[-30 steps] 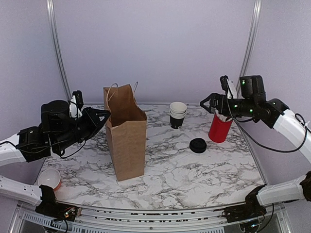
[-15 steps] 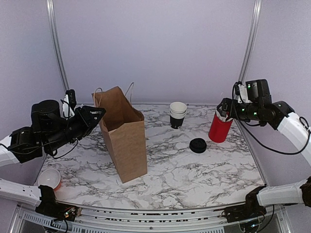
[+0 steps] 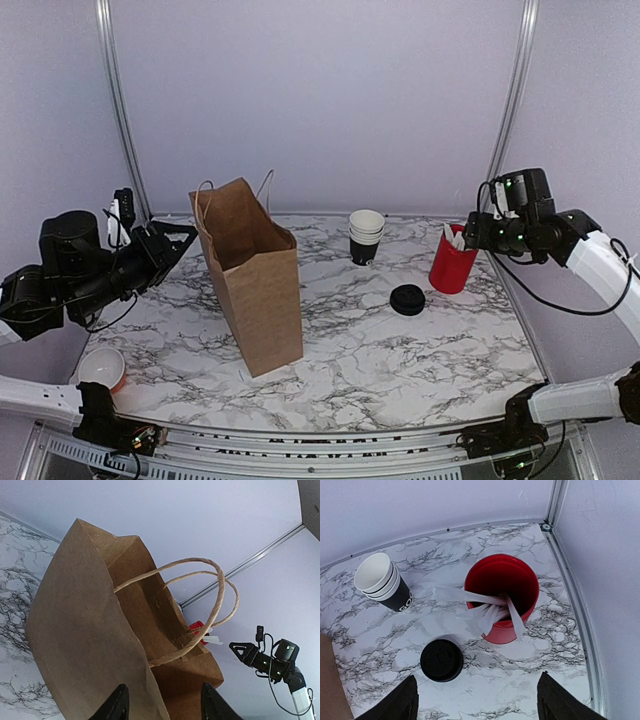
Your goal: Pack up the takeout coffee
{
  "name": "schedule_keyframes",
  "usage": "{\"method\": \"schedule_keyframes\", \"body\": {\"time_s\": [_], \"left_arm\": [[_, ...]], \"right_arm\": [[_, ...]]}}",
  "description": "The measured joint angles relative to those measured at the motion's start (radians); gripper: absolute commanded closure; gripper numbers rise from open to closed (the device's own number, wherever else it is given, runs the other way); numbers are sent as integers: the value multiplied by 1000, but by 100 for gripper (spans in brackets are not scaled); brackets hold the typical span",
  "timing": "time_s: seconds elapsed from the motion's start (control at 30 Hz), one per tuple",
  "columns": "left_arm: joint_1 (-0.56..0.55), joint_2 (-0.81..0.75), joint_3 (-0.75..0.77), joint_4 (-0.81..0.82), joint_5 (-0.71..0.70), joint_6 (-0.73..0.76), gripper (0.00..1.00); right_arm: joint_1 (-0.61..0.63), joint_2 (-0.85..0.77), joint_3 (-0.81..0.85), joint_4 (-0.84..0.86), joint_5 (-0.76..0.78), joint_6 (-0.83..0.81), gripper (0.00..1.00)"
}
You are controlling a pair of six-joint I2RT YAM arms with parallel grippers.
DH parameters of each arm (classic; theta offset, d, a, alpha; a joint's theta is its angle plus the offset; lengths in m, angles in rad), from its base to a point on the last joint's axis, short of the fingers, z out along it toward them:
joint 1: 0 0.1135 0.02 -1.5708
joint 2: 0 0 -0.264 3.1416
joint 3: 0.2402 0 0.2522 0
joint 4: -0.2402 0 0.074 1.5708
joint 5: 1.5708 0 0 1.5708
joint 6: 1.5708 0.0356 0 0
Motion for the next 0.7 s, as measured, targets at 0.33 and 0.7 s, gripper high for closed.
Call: {"method": "schedule_keyframes", "body": {"time_s": [0.33, 0.7], "left_arm": [[0, -51, -15, -74, -21, 18, 48], [0, -95, -31, -116, -45, 21, 48]], "right_arm": [[-124, 38, -61, 26, -3, -17, 50], [-145, 197, -61, 130, -26, -50, 56]]}}
